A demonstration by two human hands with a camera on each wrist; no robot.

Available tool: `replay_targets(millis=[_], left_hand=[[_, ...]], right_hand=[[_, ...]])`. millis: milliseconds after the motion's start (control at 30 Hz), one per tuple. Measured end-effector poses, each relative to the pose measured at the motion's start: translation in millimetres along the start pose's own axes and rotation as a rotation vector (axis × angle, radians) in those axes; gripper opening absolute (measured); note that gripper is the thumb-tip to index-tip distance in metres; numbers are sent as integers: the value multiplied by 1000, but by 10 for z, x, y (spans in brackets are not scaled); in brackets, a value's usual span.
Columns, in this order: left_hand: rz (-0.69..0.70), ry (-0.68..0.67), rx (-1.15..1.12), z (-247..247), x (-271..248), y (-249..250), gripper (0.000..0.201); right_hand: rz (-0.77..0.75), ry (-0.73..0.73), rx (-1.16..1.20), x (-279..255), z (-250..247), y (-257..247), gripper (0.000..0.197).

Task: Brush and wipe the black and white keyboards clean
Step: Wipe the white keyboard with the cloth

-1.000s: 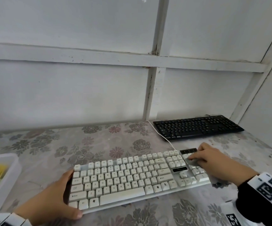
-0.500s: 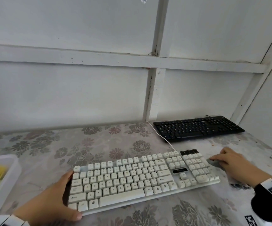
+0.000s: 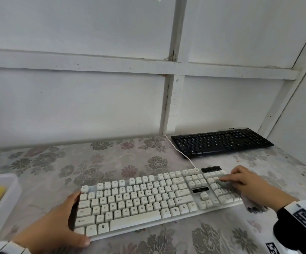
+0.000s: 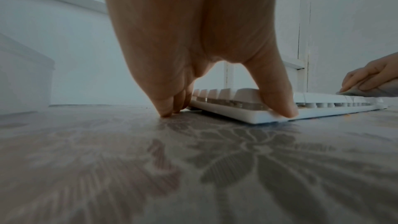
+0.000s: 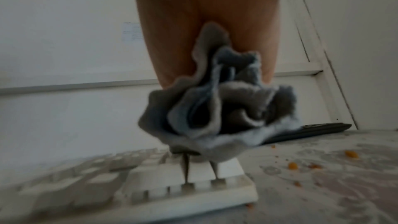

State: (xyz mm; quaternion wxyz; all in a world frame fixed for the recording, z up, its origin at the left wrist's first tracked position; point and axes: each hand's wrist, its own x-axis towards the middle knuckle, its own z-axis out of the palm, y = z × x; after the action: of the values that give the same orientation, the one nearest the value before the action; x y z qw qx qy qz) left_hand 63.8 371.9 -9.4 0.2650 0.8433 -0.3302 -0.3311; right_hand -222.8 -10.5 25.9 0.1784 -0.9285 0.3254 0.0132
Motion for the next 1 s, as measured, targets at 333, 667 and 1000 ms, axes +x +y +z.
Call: replay_targets(millis=[333,667,1000], left_hand=[[4,-5,35,-23,-10,20,144],[12,6,12,22,8,29,132],[63,-40,-67,-14,48,-77,127]], right_hand=[[-80,-5,-28,-13,12,16,38],[44,116,-74,-13,-15,-167,33],[-675,-115,86,-66,828,-2563,31]])
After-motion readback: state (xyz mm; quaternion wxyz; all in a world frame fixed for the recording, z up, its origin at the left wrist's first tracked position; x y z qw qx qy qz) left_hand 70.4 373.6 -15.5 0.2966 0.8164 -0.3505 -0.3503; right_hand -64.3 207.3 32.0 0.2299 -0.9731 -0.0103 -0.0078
